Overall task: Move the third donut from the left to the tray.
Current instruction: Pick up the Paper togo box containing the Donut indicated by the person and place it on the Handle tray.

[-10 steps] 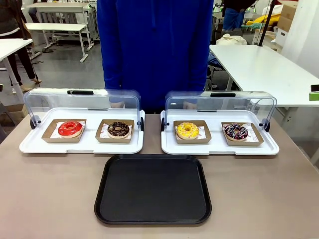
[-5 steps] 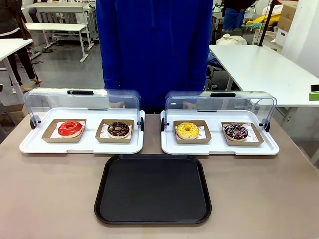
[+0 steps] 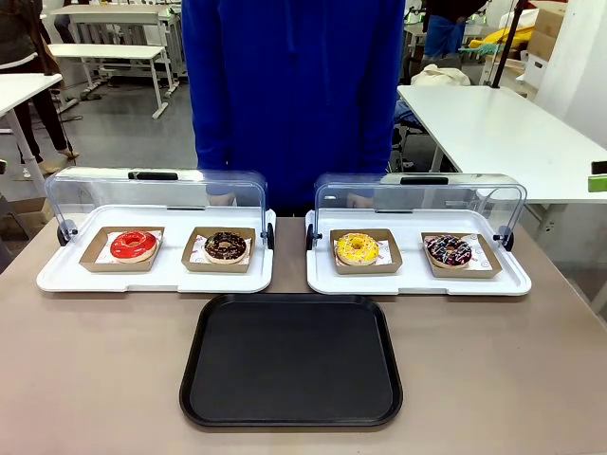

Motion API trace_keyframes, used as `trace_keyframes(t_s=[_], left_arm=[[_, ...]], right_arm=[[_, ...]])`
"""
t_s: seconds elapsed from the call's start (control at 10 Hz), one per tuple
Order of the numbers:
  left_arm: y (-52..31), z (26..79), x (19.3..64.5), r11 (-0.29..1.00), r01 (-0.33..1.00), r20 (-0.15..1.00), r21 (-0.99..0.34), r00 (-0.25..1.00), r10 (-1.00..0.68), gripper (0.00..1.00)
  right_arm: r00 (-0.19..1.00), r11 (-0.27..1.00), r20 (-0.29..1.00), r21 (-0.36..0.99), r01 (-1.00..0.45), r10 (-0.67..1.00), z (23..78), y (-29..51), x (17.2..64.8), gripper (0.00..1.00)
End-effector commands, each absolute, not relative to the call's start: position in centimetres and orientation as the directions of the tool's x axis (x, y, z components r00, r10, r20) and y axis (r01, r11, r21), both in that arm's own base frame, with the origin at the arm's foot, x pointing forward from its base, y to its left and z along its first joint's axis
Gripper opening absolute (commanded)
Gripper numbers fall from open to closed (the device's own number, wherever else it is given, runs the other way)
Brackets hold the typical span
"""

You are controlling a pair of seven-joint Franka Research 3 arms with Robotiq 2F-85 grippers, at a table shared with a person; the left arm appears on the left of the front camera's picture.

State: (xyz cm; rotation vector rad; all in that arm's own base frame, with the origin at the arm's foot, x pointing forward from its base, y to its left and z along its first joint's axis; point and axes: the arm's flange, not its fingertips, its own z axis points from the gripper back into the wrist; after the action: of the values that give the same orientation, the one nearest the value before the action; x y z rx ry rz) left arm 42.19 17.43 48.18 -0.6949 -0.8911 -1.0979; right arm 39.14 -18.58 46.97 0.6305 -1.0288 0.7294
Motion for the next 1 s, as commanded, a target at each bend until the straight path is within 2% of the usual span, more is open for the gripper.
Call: trace_keyframes(t_s=[0.0,0.9], left_arm=[[17.45,48.21,42.16,0.308,0.95,0.881,-0.042,0.18,-0.437,1.0],[17.45,48.21,42.16,0.308,0.95,0.881,-0.042,0.18,-0.437,1.0]], right_arm=[[0.289,0.604,0.93,0.098,-0.791,0.227,46.94,-18.52,39.64,1.0],[0.289,0.604,0.93,0.098,-0.791,0.227,46.94,-18.52,39.64,1.0]])
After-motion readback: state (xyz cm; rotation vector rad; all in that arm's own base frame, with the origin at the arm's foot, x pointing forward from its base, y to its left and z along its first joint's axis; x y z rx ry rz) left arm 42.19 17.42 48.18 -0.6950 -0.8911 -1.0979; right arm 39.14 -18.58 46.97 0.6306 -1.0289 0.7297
